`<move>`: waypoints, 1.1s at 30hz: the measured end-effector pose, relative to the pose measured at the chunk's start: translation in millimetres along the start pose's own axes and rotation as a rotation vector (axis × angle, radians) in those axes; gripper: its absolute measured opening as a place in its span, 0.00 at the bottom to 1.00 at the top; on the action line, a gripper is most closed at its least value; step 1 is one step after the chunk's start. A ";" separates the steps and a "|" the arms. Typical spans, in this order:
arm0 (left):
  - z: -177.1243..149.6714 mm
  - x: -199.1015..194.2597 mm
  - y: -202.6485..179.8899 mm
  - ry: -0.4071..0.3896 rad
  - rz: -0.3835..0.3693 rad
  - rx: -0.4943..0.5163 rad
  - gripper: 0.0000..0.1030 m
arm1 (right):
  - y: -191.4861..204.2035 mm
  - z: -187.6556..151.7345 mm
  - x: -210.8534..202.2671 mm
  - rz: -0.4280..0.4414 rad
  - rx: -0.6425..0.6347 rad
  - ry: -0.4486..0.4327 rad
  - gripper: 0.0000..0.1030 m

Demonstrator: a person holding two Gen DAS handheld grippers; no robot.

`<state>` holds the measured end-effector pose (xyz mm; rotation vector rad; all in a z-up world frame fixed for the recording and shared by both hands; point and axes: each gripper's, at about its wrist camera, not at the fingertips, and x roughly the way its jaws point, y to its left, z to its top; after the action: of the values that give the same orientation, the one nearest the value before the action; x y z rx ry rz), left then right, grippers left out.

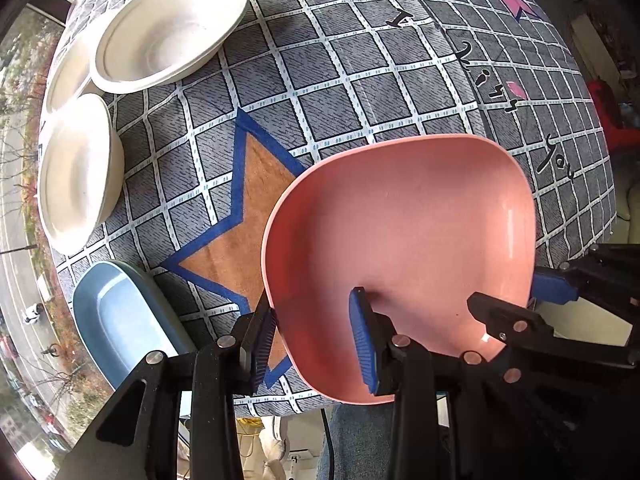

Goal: Organize plates and bowls
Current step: 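Carry the pink plate with both grippers and lower it onto the blue plate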

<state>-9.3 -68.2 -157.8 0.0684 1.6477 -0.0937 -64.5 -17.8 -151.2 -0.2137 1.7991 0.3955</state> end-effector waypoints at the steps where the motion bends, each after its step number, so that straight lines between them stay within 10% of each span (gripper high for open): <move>1: -1.0 -2.8 2.2 -0.004 0.000 -0.002 0.38 | 1.6 0.3 -1.4 -0.005 -0.006 -0.003 0.28; 33: -21.0 -38.4 140.6 -0.101 -0.004 -0.229 0.38 | 115.4 45.8 -48.6 -0.099 -0.237 -0.046 0.28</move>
<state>-12.9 74.2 -120.7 -0.1120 1.5474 0.0873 -50.6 103.2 -96.7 -0.4535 1.6876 0.5385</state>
